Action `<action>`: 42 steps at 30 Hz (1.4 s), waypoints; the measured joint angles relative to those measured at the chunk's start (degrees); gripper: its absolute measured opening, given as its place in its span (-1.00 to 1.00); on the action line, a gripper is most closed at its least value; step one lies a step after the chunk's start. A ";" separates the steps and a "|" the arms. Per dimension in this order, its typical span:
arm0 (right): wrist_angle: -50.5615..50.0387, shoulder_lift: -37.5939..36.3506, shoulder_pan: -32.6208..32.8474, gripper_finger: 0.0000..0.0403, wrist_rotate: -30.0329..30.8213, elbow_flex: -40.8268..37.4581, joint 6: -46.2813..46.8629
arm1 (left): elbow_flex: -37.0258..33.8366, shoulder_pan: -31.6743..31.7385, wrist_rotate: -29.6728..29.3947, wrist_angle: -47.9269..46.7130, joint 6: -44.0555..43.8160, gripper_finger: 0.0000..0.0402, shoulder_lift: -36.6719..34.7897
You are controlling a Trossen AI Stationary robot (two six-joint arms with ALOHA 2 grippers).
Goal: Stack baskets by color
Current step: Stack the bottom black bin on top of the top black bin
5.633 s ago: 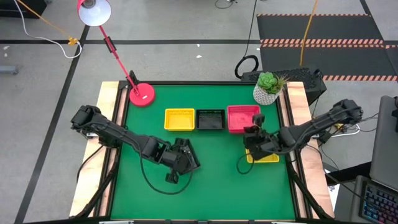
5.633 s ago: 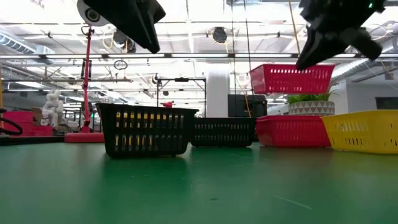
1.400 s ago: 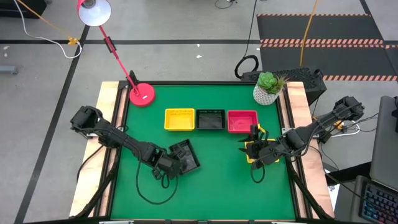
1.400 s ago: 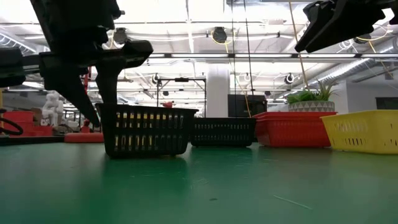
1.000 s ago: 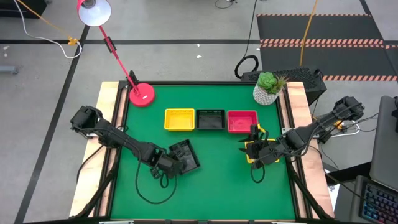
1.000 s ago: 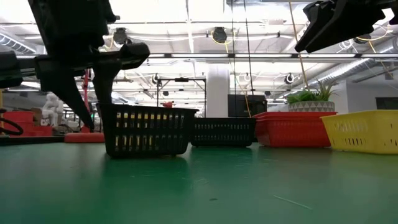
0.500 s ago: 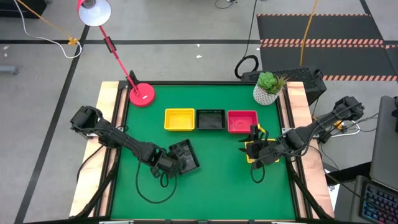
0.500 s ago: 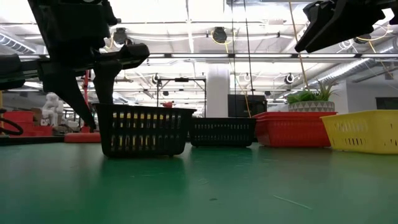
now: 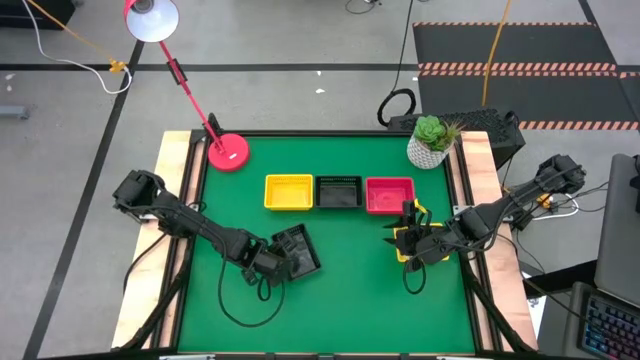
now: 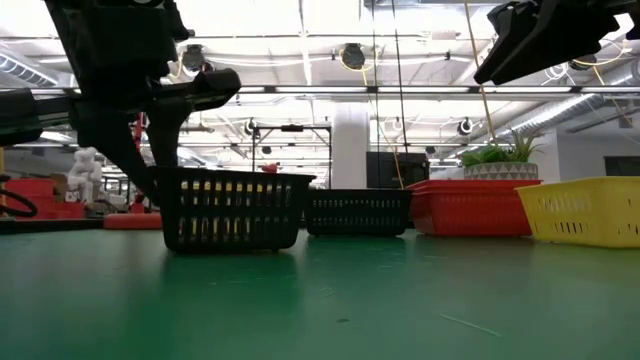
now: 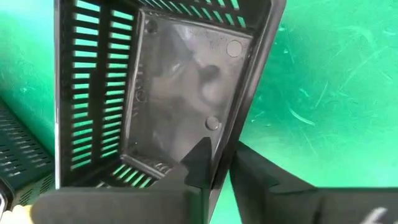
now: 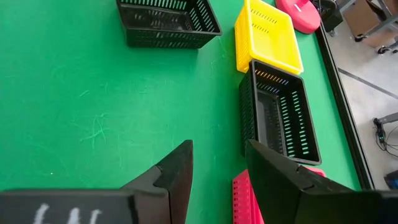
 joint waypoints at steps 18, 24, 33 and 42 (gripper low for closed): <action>-0.02 0.00 -0.07 -0.29 0.00 0.00 0.00 | 7.55 0.15 -0.94 -0.42 -2.04 -0.95 0.00; -0.04 0.00 -0.07 -0.29 0.00 0.00 -0.26 | 16.61 1.53 -2.76 -2.95 -4.20 -0.96 0.00; -2.57 -2.20 1.01 -0.29 0.22 0.00 0.15 | 27.83 7.39 -8.64 -3.88 -4.17 -0.96 0.00; -4.53 -6.14 3.09 -0.29 0.46 0.00 3.23 | 34.58 13.87 -13.10 -3.03 -5.64 -0.96 1.32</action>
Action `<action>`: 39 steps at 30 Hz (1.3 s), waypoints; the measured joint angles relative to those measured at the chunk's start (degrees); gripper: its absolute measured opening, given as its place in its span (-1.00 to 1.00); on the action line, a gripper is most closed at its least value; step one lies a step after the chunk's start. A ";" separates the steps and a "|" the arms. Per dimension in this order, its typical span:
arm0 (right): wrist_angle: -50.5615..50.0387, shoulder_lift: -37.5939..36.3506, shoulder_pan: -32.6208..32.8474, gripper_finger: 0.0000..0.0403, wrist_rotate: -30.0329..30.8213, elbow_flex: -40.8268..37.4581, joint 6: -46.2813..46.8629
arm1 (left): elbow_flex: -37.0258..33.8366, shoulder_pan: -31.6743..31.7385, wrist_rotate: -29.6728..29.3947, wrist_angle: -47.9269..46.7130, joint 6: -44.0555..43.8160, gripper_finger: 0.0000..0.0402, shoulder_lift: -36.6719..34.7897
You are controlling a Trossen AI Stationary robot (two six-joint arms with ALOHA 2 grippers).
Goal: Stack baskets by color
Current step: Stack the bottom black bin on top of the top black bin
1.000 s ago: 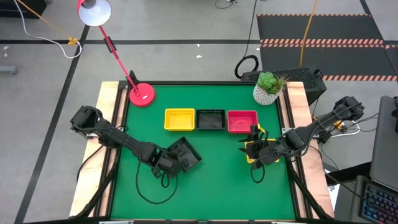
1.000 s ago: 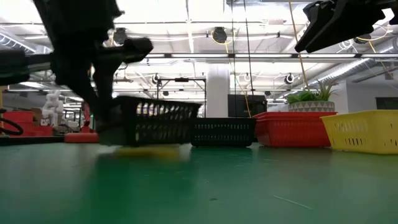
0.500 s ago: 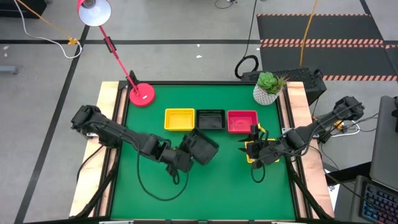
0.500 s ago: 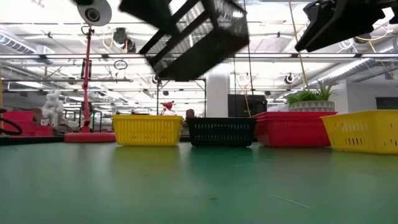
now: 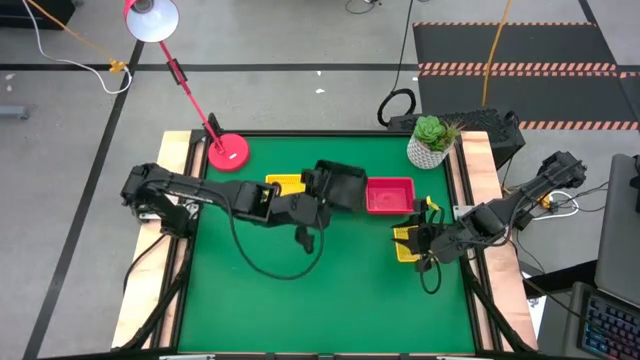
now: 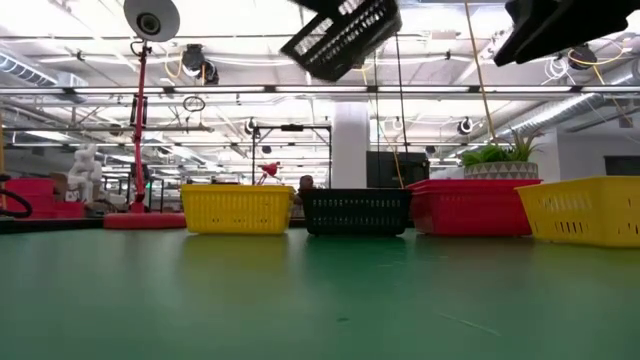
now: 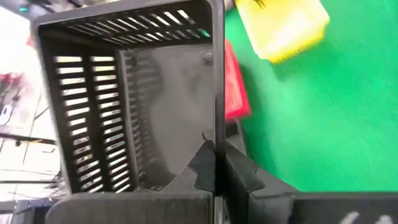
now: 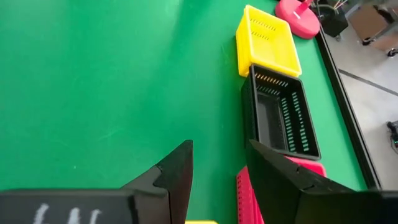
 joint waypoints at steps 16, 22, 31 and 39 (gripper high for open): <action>-6.20 -3.96 1.52 -0.29 -0.46 0.04 8.93 | 16.70 3.37 -4.58 -7.14 -6.58 -0.95 15.66; -6.68 -4.00 2.83 -0.29 -0.46 0.04 9.04 | 18.62 5.77 -4.58 -10.62 -11.28 -0.95 20.92; -7.03 -4.04 3.25 -0.29 -0.42 0.04 10.08 | 18.59 8.08 -0.86 -12.66 -15.53 -0.94 24.47; -7.14 -4.04 3.23 -0.29 -0.44 0.04 10.08 | 18.62 8.88 1.13 -13.74 -17.11 -0.94 26.20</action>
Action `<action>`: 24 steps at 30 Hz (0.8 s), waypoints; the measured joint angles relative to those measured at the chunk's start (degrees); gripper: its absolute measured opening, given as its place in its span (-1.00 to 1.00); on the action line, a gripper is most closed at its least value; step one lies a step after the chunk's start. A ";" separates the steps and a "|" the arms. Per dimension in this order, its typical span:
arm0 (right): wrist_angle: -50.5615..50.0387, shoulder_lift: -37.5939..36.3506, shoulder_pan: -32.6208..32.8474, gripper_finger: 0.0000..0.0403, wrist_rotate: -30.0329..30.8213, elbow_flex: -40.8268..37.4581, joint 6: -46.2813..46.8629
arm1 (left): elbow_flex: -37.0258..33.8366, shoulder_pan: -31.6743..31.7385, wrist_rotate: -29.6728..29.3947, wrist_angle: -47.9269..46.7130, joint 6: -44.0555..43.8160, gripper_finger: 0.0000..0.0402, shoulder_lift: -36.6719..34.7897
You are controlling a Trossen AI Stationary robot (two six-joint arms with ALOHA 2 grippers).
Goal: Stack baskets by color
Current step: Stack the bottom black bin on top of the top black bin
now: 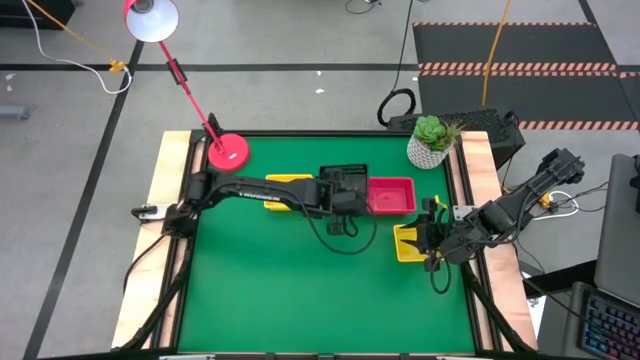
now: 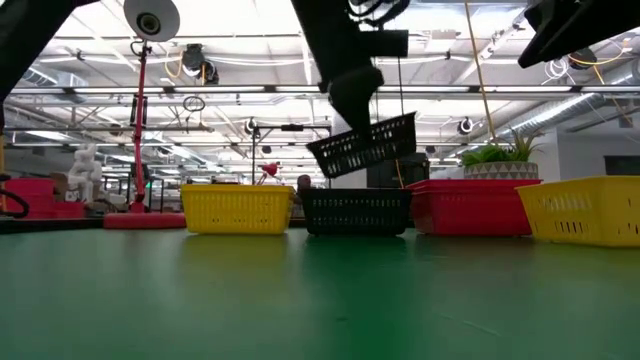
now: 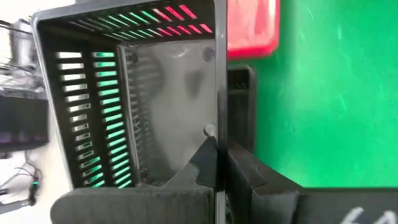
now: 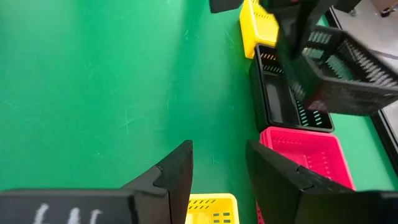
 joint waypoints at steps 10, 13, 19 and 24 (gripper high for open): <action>0.00 0.00 0.00 -0.29 0.00 -0.02 0.43 | 0.00 0.25 1.03 -1.26 -0.88 -0.94 1.47; 0.00 0.00 0.00 -0.29 0.00 -0.02 0.43 | -0.02 0.51 1.23 -2.30 -1.06 -0.94 1.71; -0.01 0.00 0.00 -0.29 0.00 -0.02 0.61 | -0.11 1.65 3.33 -4.52 -3.33 -0.94 2.39; 0.00 0.00 0.00 -0.29 0.00 -0.02 0.55 | -0.07 1.67 4.06 -3.99 -3.41 -0.94 2.28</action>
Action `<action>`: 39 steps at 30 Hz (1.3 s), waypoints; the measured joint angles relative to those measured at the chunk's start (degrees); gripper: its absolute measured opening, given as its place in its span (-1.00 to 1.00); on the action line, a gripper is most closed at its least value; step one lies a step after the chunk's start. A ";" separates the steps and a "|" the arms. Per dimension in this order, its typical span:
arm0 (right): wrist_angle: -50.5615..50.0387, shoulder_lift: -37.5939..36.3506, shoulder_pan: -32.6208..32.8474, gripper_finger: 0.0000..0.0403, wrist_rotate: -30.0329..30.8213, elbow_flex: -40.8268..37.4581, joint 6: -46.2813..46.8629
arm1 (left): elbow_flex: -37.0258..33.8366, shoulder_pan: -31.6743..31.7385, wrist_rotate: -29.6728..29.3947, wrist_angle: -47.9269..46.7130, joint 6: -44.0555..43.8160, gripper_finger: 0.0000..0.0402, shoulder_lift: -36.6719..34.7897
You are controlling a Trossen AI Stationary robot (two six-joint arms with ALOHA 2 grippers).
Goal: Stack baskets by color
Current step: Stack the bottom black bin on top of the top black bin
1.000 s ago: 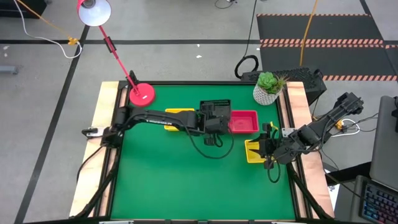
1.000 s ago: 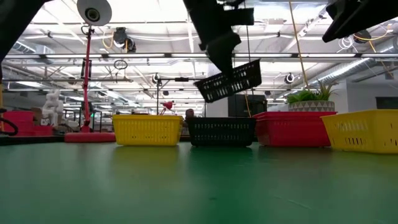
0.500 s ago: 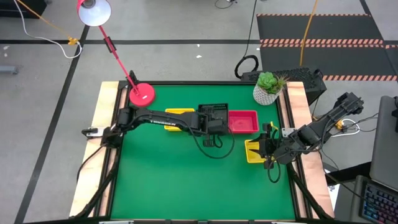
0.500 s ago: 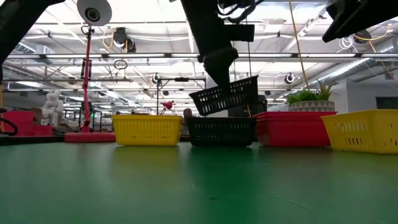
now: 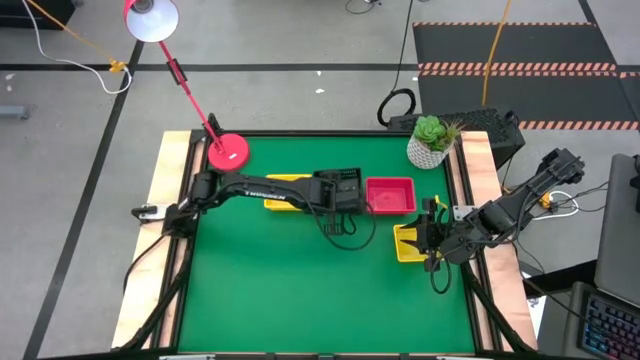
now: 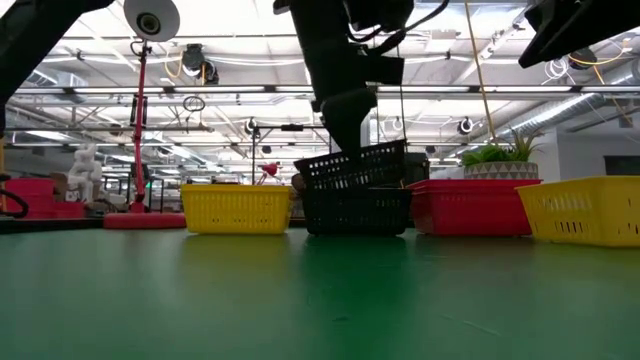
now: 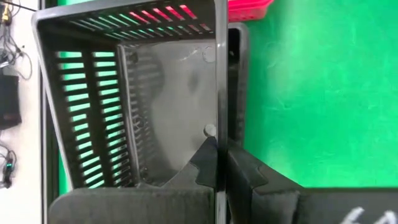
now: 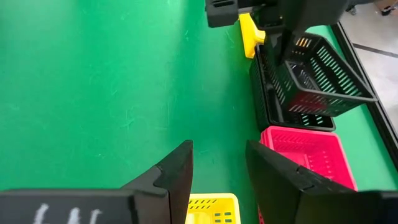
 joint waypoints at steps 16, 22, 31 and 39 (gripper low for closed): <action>0.00 0.00 0.00 -0.29 0.00 0.00 0.06 | 0.04 0.87 1.44 0.15 1.07 -0.94 1.11; 0.00 0.00 -0.01 -0.29 0.00 0.00 0.06 | 0.04 1.39 2.28 0.27 1.66 -0.94 1.11; 0.00 0.00 -0.01 -0.29 0.00 0.00 0.28 | 0.04 1.95 4.15 0.60 1.33 -0.94 1.11; 0.00 0.00 0.00 -0.29 0.00 -0.02 0.28 | 0.04 1.97 4.11 4.13 1.21 -0.78 1.11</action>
